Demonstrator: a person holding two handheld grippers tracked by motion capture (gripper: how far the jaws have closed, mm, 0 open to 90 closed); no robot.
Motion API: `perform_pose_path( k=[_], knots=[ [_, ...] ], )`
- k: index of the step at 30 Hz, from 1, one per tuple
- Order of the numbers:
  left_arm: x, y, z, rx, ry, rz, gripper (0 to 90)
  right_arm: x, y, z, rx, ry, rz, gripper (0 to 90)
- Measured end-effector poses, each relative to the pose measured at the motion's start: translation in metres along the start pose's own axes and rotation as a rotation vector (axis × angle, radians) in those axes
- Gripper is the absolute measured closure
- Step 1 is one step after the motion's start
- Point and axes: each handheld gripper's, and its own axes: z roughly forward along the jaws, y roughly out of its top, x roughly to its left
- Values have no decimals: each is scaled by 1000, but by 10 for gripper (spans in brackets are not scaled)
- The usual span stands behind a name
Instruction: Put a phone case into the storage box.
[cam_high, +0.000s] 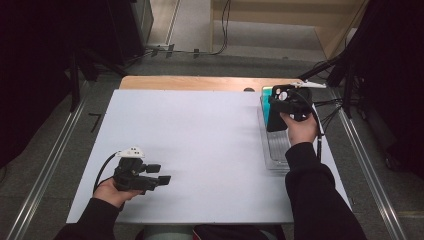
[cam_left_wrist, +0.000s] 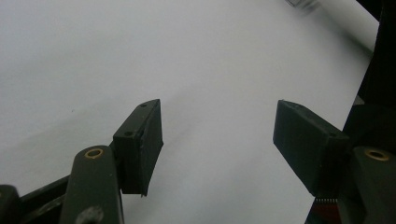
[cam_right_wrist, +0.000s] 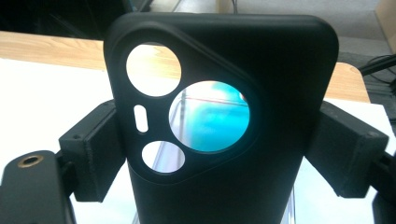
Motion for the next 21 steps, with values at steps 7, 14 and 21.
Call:
perform_pose_path(
  k=[7,14,21],
  knots=[
    [0,0,0,6,5,3,334,-2,-3,19,9,-30,33,117],
    [-1,1,2,13,9,10,334,-3,-6,34,-3,-45,62,121],
    [-2,1,4,17,3,18,334,1,-2,49,1,-88,48,123]
  ],
)
